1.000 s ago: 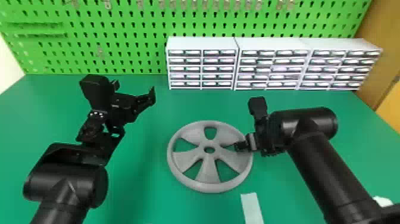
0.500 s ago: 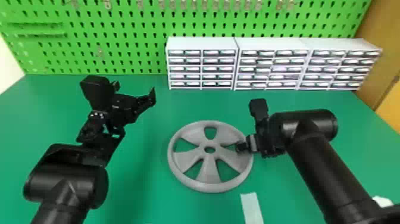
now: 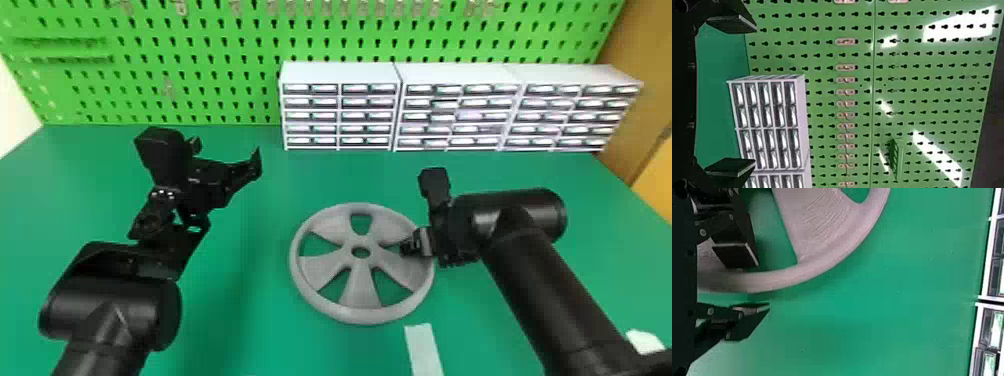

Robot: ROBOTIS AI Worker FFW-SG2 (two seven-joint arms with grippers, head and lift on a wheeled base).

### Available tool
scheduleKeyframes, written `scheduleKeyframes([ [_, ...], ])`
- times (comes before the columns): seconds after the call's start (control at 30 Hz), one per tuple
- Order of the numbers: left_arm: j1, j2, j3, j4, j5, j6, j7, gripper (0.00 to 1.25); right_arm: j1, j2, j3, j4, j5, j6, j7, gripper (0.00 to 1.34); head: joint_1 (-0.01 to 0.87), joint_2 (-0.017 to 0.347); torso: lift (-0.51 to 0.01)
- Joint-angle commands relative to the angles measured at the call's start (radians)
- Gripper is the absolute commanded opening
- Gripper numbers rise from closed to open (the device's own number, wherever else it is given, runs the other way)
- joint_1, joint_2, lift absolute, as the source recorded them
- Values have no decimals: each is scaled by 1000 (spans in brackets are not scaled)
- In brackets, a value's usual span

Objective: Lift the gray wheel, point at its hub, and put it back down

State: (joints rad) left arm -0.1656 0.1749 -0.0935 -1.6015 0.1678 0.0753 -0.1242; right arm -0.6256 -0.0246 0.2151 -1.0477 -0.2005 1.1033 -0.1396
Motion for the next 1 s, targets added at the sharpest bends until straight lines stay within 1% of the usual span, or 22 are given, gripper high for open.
scheduleKeyframes([
  [0.0,1,0,0,0,1,0,-2,1155,7,0,15,-5,12,-22,0,110,692,48,-88],
  [0.13,1,0,2,0,1,0,-2,1155,21,0,30,-26,36,-57,0,95,692,48,-88],
  [0.4,1,0,0,0,1,0,-2,1155,30,0,18,-26,24,-76,0,37,692,48,-88],
  [0.53,3,0,0,0,1,1,-2,1155,35,-1,17,-31,26,-85,0,35,692,48,-88],
  [0.63,3,0,0,0,-1,1,-3,1155,50,-1,20,-52,41,-109,0,17,692,48,-88],
  [0.83,3,0,0,0,-1,3,-3,1155,52,-1,24,-61,50,-120,-3,11,692,48,-88],
  [0.97,3,0,0,0,1,3,-5,1155,67,-5,24,-81,52,-165,-3,11,692,48,-88],
])
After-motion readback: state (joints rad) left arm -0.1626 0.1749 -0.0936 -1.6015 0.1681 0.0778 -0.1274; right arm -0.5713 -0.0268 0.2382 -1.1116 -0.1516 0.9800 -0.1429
